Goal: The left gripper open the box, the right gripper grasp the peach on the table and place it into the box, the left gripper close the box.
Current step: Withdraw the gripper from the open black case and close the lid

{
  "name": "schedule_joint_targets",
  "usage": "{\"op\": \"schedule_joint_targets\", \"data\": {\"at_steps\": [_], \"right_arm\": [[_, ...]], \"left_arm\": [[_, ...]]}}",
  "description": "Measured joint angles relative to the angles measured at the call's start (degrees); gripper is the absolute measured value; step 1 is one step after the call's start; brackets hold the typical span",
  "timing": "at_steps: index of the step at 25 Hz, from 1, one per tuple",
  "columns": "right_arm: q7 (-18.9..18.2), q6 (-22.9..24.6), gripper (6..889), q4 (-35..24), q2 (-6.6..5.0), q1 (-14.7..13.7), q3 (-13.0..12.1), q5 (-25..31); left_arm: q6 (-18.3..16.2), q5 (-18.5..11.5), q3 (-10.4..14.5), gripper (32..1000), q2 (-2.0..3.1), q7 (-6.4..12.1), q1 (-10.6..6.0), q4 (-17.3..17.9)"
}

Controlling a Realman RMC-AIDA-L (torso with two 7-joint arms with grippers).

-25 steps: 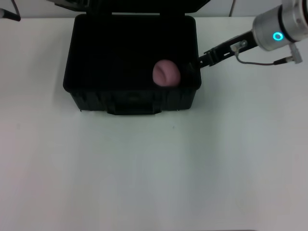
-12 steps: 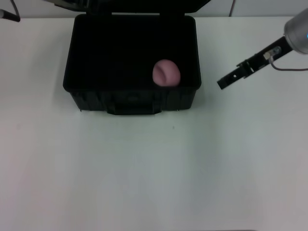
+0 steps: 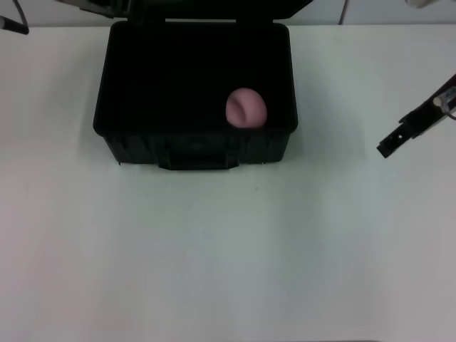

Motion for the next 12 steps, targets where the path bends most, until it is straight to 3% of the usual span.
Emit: {"op": "schedule_joint_targets", "data": {"at_steps": [12], "right_arm": [[0.7,0.9,868,0.0,0.18,0.5,-0.2,-2.1]], "left_arm": [[0.0,0.0,0.0,374,0.0,0.08,0.0,0.0]]}}
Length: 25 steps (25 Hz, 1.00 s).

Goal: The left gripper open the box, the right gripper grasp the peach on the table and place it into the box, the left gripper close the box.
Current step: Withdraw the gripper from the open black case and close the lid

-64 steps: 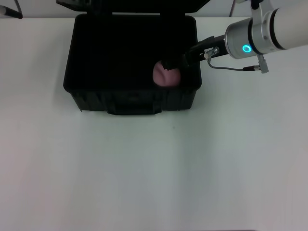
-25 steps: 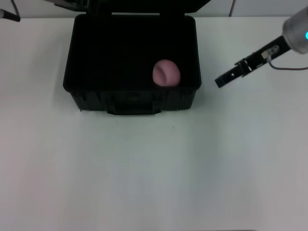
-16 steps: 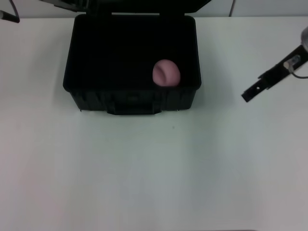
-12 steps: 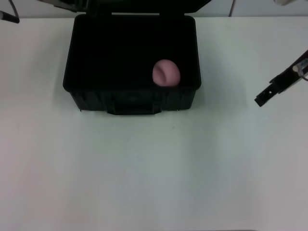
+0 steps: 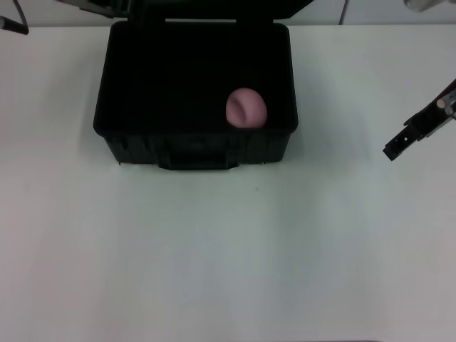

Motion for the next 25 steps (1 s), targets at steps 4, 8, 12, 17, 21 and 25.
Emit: {"op": "schedule_joint_targets", "data": {"at_steps": [4,8,12,17,21,25], "right_arm": [[0.1,0.1,868,0.0,0.0,0.0,0.1,0.0],[0.1,0.1,868,0.0,0.0,0.0,-0.1,-0.1],[0.1,0.1,868,0.0,0.0,0.0,-0.1,-0.1],[0.1,0.1,868,0.0,0.0,0.0,0.1,-0.1],[0.1,0.1,868,0.0,0.0,0.0,0.1,-0.1],[0.1,0.1,868,0.0,0.0,0.0,0.1,-0.1]], "left_arm": [[0.0,0.0,0.0,374,0.0,0.0,-0.02,0.0],[0.0,0.0,0.0,374,0.0,0.01,-0.09,0.0],[0.0,0.0,0.0,374,0.0,0.01,-0.1,0.0],[0.0,0.0,0.0,374,0.0,0.01,-0.1,0.0],[0.0,0.0,0.0,374,0.0,0.01,-0.1,0.0],[0.0,0.0,0.0,374,0.0,0.0,-0.1,0.0]]}}
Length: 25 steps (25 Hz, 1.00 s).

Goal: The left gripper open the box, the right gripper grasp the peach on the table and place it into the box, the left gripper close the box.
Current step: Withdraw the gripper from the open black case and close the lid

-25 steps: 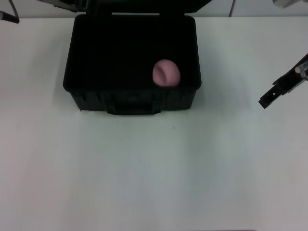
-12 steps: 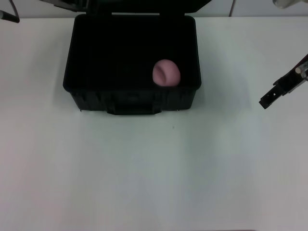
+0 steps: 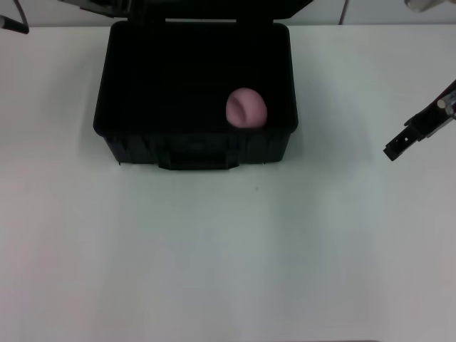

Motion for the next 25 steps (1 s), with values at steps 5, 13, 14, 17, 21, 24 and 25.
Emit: {"op": "schedule_joint_targets", "data": {"at_steps": [5,13,14,17,21,24,25], "right_arm": [[0.0,-0.1,868,0.0,0.0,0.0,0.0,0.0],[0.0,-0.4,868,0.0,0.0,0.0,0.0,0.0],[0.0,-0.4,868,0.0,0.0,0.0,0.0,0.0],[0.0,-0.5,868,0.0,0.0,0.0,0.0,0.0],[0.0,-0.5,868,0.0,0.0,0.0,0.1,0.0],[0.0,-0.5,868,0.1,0.0,0.0,0.1,0.0],[0.0,-0.6,868,0.1,0.0,0.0,0.1,0.0]], "left_arm": [[0.0,0.0,0.3,374,0.02,0.34,-0.13,-0.1],[-0.5,0.1,1.3,374,0.02,0.71,-0.34,-0.4],[-0.5,0.1,1.3,391,0.02,0.71,-0.35,-0.4],[-0.9,0.0,1.3,443,0.0,0.55,-0.35,-0.4],[-1.3,0.0,1.3,513,0.01,0.34,-0.35,-0.4],[-1.6,1.0,1.4,565,-0.02,0.12,-0.43,-0.4],[-1.9,1.6,1.4,689,-0.04,0.03,-0.52,-0.4]]}}
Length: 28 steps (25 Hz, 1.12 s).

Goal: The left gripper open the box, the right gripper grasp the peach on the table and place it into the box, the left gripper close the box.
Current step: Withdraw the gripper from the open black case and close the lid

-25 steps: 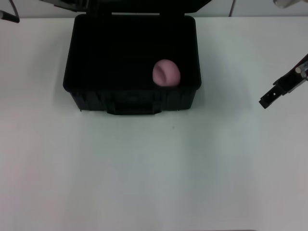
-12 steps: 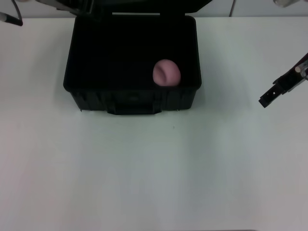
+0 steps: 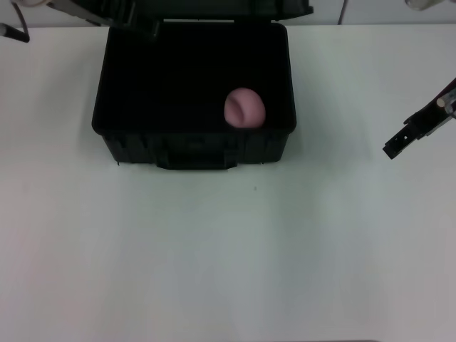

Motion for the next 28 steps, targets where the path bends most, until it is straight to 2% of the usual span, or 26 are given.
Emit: {"op": "schedule_joint_targets", "data": {"at_steps": [1,7,13,28], "right_arm": [[0.0,0.0,868,0.0,0.0,0.0,0.0,0.0],[0.0,0.0,868,0.1,0.0,0.0,0.0,0.0],[0.0,0.0,868,0.1,0.0,0.0,0.0,0.0],[0.0,-0.2,868,0.3,0.0,-0.2,0.0,0.0]], "left_arm": [[-0.2,0.5,0.0,813,-0.01,-0.12,-0.09,0.0],[-0.6,1.4,0.0,854,-0.01,-0.37,-0.27,0.1],[-1.0,2.3,0.0,856,0.03,-1.17,-0.27,0.2],[-2.5,3.2,-0.4,856,0.11,-1.35,-0.36,0.5]]}}
